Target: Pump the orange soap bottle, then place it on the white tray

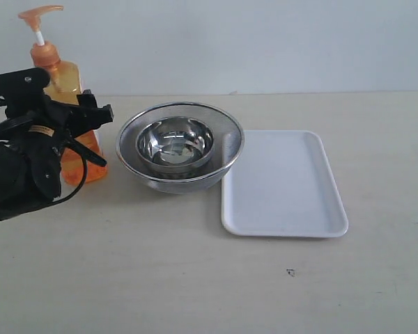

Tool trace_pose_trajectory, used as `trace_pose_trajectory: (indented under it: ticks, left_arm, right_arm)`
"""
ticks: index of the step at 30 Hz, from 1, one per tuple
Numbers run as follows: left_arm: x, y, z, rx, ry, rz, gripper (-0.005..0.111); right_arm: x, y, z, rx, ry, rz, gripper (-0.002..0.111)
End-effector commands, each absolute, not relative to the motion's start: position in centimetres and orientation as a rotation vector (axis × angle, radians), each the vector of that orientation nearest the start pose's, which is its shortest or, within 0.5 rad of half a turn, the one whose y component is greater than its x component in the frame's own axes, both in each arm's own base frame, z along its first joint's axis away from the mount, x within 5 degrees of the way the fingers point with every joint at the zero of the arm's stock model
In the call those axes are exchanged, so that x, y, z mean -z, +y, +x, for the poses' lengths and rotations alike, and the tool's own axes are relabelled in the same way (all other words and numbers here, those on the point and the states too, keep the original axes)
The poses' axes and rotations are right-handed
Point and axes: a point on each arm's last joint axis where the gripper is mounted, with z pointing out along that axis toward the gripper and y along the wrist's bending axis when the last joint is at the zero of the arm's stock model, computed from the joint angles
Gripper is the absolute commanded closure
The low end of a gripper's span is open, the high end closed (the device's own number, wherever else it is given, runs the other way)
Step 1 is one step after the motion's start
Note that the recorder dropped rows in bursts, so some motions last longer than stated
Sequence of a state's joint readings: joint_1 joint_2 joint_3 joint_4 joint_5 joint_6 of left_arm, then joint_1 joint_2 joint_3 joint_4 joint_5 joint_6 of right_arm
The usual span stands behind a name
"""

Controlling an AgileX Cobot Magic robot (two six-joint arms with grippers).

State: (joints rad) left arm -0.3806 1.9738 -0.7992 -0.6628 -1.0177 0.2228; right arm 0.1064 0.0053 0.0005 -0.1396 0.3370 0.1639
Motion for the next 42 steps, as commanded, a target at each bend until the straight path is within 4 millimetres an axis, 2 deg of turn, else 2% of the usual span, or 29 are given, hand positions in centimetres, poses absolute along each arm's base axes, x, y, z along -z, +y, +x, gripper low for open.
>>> trace_pose_trajectory:
  ticks: [1,6,11,17,22,24,34,42]
  left_arm:
    - [-13.6,-8.9,35.0,-0.179,1.804,-0.089,0.101]
    - [-13.9,-8.2,33.7,-0.273,1.834,0.001,0.102]
    - [-16.2,-7.5,31.9,-0.389,1.789,0.161,0.102]
    - [-18.0,-8.0,30.9,-0.329,1.733,0.234,0.102]
    - [-17.9,-9.6,30.8,-0.27,1.709,0.482,0.102]
    - [-17.7,-9.9,30.8,-0.26,1.708,0.53,0.102]
    - [-17.6,-9.9,30.7,-0.259,1.721,0.531,0.102]
    - [-17.3,-9.9,30.6,-0.299,1.738,0.613,0.102]
  right_arm:
    - [-18.3,0.1,5.4,-0.049,1.813,-0.036,0.108]
    - [-18.3,0.1,5.4,-0.049,1.813,-0.036,0.108]
    - [-18.3,0.1,5.4,-0.049,1.813,-0.036,0.108]
    - [-18.3,0.1,5.4,-0.049,1.813,-0.036,0.108]
    - [-18.3,0.1,5.4,-0.049,1.813,-0.036,0.108]
    - [-18.3,0.1,5.4,-0.049,1.813,-0.036,0.108]
    - [-18.3,0.1,5.4,-0.049,1.813,-0.036,0.108]
    - [-18.3,0.1,5.4,-0.049,1.813,-0.036,0.108]
